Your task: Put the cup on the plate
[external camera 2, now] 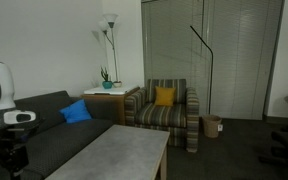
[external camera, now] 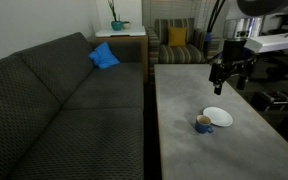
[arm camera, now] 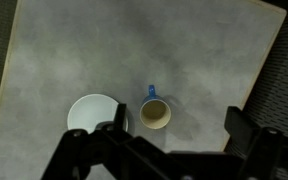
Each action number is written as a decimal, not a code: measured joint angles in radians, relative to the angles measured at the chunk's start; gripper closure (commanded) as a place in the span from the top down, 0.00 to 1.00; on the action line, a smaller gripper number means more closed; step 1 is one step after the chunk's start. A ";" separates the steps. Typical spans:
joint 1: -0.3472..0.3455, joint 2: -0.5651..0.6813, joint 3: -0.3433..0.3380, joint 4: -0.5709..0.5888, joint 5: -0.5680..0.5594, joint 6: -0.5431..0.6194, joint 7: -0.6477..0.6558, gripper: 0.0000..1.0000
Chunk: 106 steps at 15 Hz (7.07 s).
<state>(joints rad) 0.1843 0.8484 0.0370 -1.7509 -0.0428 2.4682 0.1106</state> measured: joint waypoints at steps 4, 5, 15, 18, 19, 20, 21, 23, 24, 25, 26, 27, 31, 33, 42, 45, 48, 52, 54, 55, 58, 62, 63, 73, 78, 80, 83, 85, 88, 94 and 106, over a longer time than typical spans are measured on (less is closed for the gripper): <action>-0.010 0.088 -0.001 0.096 -0.001 -0.034 -0.038 1.00; -0.013 0.111 -0.002 0.123 -0.001 -0.047 -0.043 1.00; -0.031 0.321 -0.002 0.396 0.000 -0.275 -0.072 1.00; -0.025 0.321 -0.002 0.397 -0.004 -0.257 -0.071 1.00; -0.022 0.322 -0.001 0.397 -0.004 -0.237 -0.071 1.00; -0.019 0.322 0.004 0.393 -0.004 -0.204 -0.071 1.00; -0.016 0.321 0.011 0.383 -0.004 -0.160 -0.071 1.00; -0.008 0.318 0.025 0.350 -0.004 -0.057 -0.072 1.00; -0.004 0.314 0.031 0.329 -0.004 -0.012 -0.072 1.00; 0.000 0.310 0.037 0.307 -0.004 0.031 -0.072 1.00; 0.004 0.308 0.043 0.285 -0.004 0.074 -0.073 1.00; 0.005 0.308 0.049 0.264 -0.004 0.115 -0.077 1.00; 0.005 0.308 0.061 0.189 -0.004 0.235 -0.081 1.00; 0.007 0.308 0.055 0.157 -0.004 0.265 -0.078 1.00; 0.030 0.331 -0.021 0.129 -0.003 0.278 -0.057 1.00; -0.037 0.374 -0.022 0.190 -0.004 0.261 -0.099 1.00; -0.034 0.378 -0.022 0.190 -0.008 0.265 -0.100 1.00; 0.009 0.385 0.001 0.190 -0.017 0.265 -0.106 1.00; 0.029 0.403 0.001 0.203 -0.022 0.265 -0.105 1.00; 0.036 0.418 -0.001 0.218 -0.023 0.265 -0.104 1.00; 0.045 0.478 -0.006 0.278 -0.024 0.265 -0.104 1.00; 0.050 0.558 -0.016 0.365 -0.025 0.265 -0.104 1.00; 0.053 0.571 -0.020 0.385 -0.025 0.265 -0.104 1.00; 0.008 0.619 -0.065 0.531 -0.025 0.262 -0.105 1.00; -0.019 0.620 -0.067 0.544 -0.025 0.258 -0.111 1.00; -0.025 0.620 -0.054 0.547 -0.025 0.236 -0.125 1.00; -0.029 0.622 -0.024 0.548 -0.025 0.197 -0.130 1.00; -0.021 0.625 -0.010 0.545 -0.025 0.190 -0.129 1.00; 0.001 0.626 -0.034 0.545 -0.025 0.193 -0.088 1.00; 0.043 0.626 -0.107 0.545 -0.025 0.199 0.022 1.00; 0.041 0.626 -0.104 0.538 -0.025 0.198 0.047 0.69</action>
<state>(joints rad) 0.2250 1.4744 -0.0670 -1.2125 -0.0674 2.6664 0.1574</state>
